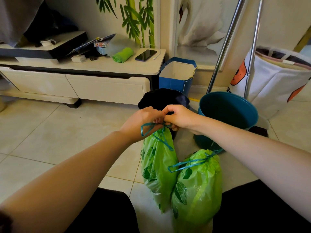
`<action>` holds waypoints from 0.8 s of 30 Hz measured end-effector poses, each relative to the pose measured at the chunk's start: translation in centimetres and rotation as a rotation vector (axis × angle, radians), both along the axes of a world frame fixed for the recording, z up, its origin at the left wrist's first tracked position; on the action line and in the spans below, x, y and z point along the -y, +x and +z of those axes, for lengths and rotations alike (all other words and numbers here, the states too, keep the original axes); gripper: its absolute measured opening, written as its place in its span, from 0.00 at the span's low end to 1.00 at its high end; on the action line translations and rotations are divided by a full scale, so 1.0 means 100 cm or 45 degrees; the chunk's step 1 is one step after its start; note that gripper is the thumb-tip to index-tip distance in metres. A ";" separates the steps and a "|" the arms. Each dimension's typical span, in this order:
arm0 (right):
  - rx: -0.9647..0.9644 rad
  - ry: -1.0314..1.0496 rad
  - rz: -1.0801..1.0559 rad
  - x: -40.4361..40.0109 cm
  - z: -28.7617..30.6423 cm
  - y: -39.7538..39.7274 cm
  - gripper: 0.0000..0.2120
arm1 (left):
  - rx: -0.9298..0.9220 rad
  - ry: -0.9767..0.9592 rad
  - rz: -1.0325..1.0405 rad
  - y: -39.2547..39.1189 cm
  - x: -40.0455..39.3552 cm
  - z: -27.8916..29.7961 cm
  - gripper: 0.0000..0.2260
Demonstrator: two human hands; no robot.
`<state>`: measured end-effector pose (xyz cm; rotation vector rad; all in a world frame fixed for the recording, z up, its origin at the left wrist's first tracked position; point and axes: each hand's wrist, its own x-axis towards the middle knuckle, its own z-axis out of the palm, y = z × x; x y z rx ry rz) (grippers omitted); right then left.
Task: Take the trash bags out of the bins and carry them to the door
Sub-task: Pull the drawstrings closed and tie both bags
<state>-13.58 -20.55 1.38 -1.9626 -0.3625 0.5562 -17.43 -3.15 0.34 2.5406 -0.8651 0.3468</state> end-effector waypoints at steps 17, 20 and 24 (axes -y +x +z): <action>0.959 -0.879 0.087 0.045 0.009 0.021 0.03 | -0.153 -0.125 0.227 0.002 0.004 0.000 0.06; 1.055 -0.980 -0.007 0.046 0.005 0.025 0.03 | -0.166 -0.098 0.252 0.002 0.004 -0.002 0.06; 0.476 -0.485 -0.427 0.052 0.011 0.038 0.07 | -0.222 -0.114 0.312 0.001 -0.002 0.001 0.05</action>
